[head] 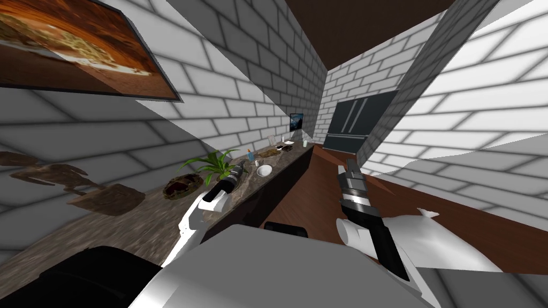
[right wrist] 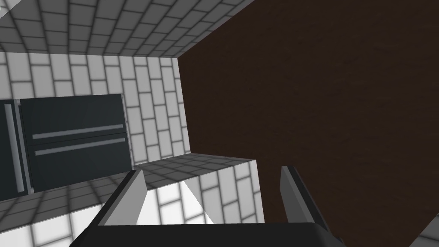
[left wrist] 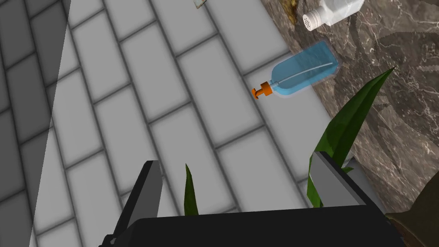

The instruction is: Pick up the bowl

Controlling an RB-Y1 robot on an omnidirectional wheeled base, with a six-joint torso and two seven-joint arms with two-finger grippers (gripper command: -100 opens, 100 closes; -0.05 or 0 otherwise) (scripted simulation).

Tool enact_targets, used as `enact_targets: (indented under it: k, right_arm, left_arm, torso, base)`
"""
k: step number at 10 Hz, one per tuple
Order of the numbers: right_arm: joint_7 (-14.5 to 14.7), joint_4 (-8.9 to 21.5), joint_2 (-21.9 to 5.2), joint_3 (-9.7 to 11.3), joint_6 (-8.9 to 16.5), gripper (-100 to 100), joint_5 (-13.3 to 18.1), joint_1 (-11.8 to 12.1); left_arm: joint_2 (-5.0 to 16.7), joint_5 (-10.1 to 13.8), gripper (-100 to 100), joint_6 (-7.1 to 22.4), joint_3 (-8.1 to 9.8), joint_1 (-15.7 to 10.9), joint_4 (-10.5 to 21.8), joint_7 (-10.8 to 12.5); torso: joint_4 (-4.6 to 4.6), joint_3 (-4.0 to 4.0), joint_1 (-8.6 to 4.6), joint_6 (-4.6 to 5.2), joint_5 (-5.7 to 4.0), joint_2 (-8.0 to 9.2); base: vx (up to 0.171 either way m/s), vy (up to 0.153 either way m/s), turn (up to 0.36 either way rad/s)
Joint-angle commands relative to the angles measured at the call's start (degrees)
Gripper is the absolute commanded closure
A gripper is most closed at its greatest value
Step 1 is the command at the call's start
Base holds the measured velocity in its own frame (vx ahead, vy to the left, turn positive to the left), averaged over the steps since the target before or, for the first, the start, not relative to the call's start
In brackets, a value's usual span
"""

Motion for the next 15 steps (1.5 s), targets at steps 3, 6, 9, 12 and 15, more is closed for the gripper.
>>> enact_targets:
  k: [3, 6, 9, 12, 15]
  right_arm:
    - [0.0, 0.0, 0.0, 0.0, 0.0, 0, 0.0, 0.0]
    - [0.0, 0.0, 0.0, 0.0, 0.0, 0, 0.0, 0.0]
    - [0.0, 0.0, 0.0, 0.0, 0.0, 0, 0.0, 0.0]
    - [0.0, 0.0, 0.0, 0.0, 0.0, 0, 0.0, 0.0]
    - [0.0, 0.0, 0.0, 0.0, 0.0, 0, 0.0, 0.01]
  left_arm:
    - [2.12, 2.3, -100, 6.44, 0.72, -1.26, 1.09, -0.09]
    - [2.87, 3.29, -100, 11.35, 0.91, -1.94, 1.63, -0.03]
    - [4.07, 5.25, -100, 16.22, 1.13, -3.36, 2.82, 0.32]
    - [4.52, 6.22, -100, 20.27, 1.17, -4.09, 3.47, 0.6]
    - [5.19, 8.13, -100, 24.98, 1.11, -5.56, 4.85, 1.33]
  torso:
    - [-0.01, -0.02, 0.0, 0.0, 0.0, -0.03]
    - [-0.01, -0.03, 0.01, 0.02, 0.0, -0.05]
    - [-0.02, -0.05, 0.01, -0.01, 0.0, -0.09]
    - [-0.03, -0.07, 0.02, 0.01, 0.0, -0.12]
    - [-0.03, -0.07, 0.0, -0.01, 0.0, -0.12]
  base:
    - [-0.014, 0.016, -0.069]
    - [-0.007, 0.017, -0.076]
    - [0.001, 0.018, -0.096]
    - [0.006, 0.019, -0.081]
    - [0.01, 0.02, -0.114]
